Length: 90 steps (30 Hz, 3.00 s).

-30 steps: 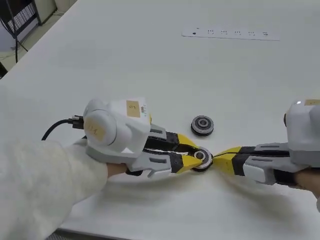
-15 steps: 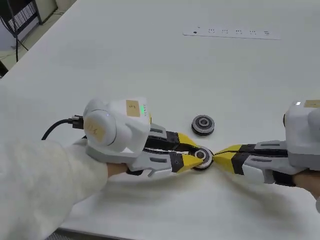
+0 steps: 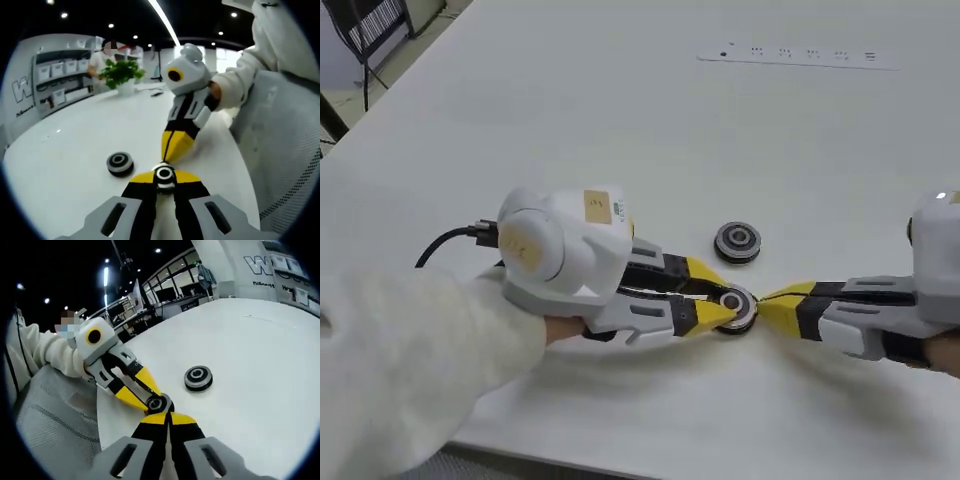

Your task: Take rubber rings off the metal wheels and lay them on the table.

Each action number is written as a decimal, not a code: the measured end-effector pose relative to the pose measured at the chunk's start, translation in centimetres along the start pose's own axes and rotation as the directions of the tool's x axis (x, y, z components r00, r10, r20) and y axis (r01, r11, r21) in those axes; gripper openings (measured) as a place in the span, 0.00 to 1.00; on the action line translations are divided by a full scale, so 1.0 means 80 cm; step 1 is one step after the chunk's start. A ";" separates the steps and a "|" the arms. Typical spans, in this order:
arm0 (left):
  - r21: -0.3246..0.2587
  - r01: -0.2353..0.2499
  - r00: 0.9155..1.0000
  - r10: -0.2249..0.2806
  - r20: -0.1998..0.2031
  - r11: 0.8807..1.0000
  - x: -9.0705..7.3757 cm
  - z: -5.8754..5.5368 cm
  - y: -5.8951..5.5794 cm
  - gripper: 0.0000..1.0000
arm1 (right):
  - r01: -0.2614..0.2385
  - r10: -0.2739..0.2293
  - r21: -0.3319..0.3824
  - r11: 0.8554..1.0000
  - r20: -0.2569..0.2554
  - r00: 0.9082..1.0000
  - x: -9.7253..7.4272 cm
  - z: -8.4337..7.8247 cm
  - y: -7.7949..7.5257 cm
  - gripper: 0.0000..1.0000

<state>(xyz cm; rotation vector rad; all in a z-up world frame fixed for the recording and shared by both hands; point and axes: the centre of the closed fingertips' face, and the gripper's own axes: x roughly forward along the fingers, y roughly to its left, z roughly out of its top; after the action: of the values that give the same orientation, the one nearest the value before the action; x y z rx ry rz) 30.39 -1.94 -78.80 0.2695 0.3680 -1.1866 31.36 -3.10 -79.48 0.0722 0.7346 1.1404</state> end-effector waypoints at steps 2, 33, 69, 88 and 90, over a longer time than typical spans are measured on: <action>0.000 0.000 1.000 0.000 0.001 1.000 0.000 0.000 0.000 0.13 | -0.004 0.004 0.009 1.000 0.003 1.000 0.000 0.000 -0.001 0.00; 0.011 0.002 1.000 -0.002 -0.006 1.000 0.001 0.000 -0.002 0.12 | -0.069 0.068 0.060 0.996 0.016 0.998 0.003 0.009 0.021 0.00; 0.006 0.004 0.999 -0.004 -0.049 1.000 0.002 0.003 -0.002 0.14 | -0.076 0.076 -0.007 0.997 -0.005 0.997 0.002 0.018 0.029 0.00; 0.056 0.060 0.998 -0.059 -0.018 0.997 -0.024 0.051 -0.014 0.33 | -0.016 0.018 -0.056 0.998 0.026 1.000 -0.038 0.049 0.042 0.00; 0.069 0.067 0.998 -0.066 -0.015 0.995 -0.029 0.058 -0.017 0.37 | -0.007 0.010 -0.058 0.998 0.035 0.999 -0.045 0.053 0.044 0.00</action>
<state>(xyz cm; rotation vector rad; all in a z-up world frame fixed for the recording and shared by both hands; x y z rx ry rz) 29.02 -2.32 -73.62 0.3273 0.3494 -1.2657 30.16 -3.29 -72.96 0.0460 0.6700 1.1653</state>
